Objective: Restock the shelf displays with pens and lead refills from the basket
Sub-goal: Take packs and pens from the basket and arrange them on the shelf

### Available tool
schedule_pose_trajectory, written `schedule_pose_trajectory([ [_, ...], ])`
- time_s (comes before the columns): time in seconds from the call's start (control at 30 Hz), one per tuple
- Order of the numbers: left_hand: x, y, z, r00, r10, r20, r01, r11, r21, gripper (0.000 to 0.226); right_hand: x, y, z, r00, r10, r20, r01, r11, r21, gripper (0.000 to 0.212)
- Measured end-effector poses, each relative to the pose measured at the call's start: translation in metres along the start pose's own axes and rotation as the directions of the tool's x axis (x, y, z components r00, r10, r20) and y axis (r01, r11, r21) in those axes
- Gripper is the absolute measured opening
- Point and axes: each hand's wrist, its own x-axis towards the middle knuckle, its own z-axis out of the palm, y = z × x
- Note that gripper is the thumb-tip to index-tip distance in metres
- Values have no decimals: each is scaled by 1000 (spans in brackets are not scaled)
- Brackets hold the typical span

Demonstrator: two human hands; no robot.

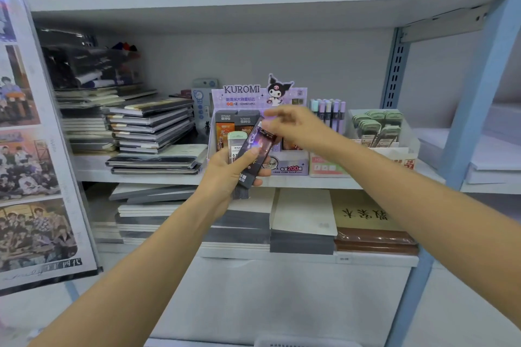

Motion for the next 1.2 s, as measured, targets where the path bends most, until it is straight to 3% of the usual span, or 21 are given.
schedule_pose_trajectory([
  [0.07,-1,1,4,1000,2,28,-2,1000,-4,22,-7,0,4,996,10,84,-14,998,54,24],
  [0.17,-2,2,6,999,-11,51,12,1000,-12,23,-10,-2,-4,1000,18,23,-21,990,139,20],
  [0.27,-1,4,5,999,7,-48,-7,1000,-15,24,-12,-4,-21,999,51,-11,-46,959,278,26],
  [0.43,-1,10,2,976,60,-209,-78,994,-79,18,-25,0,-35,953,115,279,-154,981,119,25],
  [0.53,-2,12,6,959,109,-263,-113,994,-2,22,-33,2,-22,904,93,418,-149,984,102,33],
  [0.63,-4,11,12,960,126,-250,-110,991,80,27,-34,-1,-7,954,-13,299,-36,987,157,38],
  [0.77,-3,13,15,979,77,-189,-73,997,27,19,-29,-5,-9,981,-58,185,37,992,118,28],
  [0.87,1,14,13,984,32,-174,-39,999,-38,12,-18,-10,-29,997,-39,-67,47,991,125,16],
  [0.93,3,11,9,983,96,-156,-84,993,77,18,-10,-13,-45,970,-57,-238,95,984,150,12],
  [1.03,3,7,5,980,149,-130,-127,978,164,17,0,-8,-61,919,-140,-368,133,990,-46,25],
  [1.1,3,6,5,986,129,-109,-109,980,169,17,5,-2,-64,906,-192,-378,112,968,-223,31],
  [1.2,4,4,7,987,131,-92,-114,978,177,18,11,8,-56,911,-222,-346,102,938,-332,25],
])
